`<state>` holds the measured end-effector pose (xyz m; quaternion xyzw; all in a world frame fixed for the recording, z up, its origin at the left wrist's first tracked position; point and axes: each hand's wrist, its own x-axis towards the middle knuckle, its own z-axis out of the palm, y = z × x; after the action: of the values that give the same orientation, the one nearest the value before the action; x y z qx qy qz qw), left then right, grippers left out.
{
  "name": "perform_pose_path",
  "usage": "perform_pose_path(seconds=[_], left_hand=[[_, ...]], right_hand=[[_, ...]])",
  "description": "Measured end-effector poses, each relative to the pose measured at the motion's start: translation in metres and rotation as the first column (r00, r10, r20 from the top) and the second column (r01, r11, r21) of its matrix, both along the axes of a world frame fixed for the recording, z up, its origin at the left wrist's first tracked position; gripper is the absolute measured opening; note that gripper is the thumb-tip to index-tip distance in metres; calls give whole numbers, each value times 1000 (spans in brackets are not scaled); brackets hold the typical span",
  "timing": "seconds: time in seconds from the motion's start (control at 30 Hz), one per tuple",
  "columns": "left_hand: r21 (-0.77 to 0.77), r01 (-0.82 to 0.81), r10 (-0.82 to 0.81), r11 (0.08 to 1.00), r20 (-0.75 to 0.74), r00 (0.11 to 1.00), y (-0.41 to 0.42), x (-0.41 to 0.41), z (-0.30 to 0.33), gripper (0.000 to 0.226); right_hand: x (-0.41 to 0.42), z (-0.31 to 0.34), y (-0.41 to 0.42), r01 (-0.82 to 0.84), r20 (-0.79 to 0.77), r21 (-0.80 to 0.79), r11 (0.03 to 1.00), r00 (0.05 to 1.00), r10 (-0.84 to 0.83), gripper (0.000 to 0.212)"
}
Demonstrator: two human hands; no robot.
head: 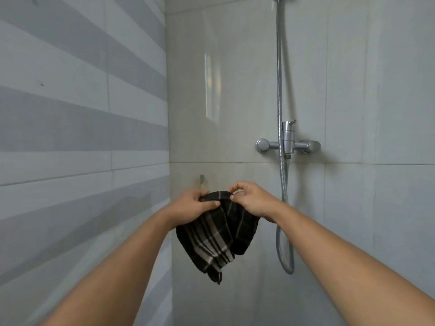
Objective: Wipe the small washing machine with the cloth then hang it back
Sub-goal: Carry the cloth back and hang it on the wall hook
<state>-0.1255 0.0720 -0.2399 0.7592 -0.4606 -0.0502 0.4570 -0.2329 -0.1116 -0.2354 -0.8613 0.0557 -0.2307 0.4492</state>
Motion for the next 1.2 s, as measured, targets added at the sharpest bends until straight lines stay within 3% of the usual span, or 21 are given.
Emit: perform_pose_path(seconds=[0.13,0.27,0.4,0.53,0.63,0.7,0.87,1.0,1.1,1.2], left_hand=[[-41,-50,50,998,-16,999,-11,49,13,15],[-3,-110,110,994,60,992,-28,101,19,20],[94,-157,115,983,346,931,-43,151,13,15],[-18,-200,183,980,496,849,-60,193,0,20],[-137,-258,288,956,593,752,-77,223,-8,14],[-209,-305,367,929,624,690,-88,237,-14,13],[-319,-358,479,878,596,644,-107,251,-39,14],[-377,-342,506,861,558,658,-114,247,-61,10],[-399,-320,494,859,488,719,-120,240,-74,12],[-441,-300,444,846,271,854,-121,231,-84,25]], right_hand=[[54,5,-6,-103,34,86,991,994,100,22],[110,-1,-31,-175,16,35,984,984,175,27],[157,-4,-54,-61,100,-115,992,992,72,29],[197,2,-73,124,244,-317,940,969,-46,27],[220,7,-80,269,308,-472,839,943,-129,28],[231,5,-80,335,323,-616,713,933,-159,29],[239,-20,-81,471,434,-748,468,880,-192,27],[241,-43,-82,479,452,-760,439,875,-172,27],[242,-61,-78,492,464,-752,438,868,-178,33],[243,-73,-71,529,483,-753,390,848,-218,46]])
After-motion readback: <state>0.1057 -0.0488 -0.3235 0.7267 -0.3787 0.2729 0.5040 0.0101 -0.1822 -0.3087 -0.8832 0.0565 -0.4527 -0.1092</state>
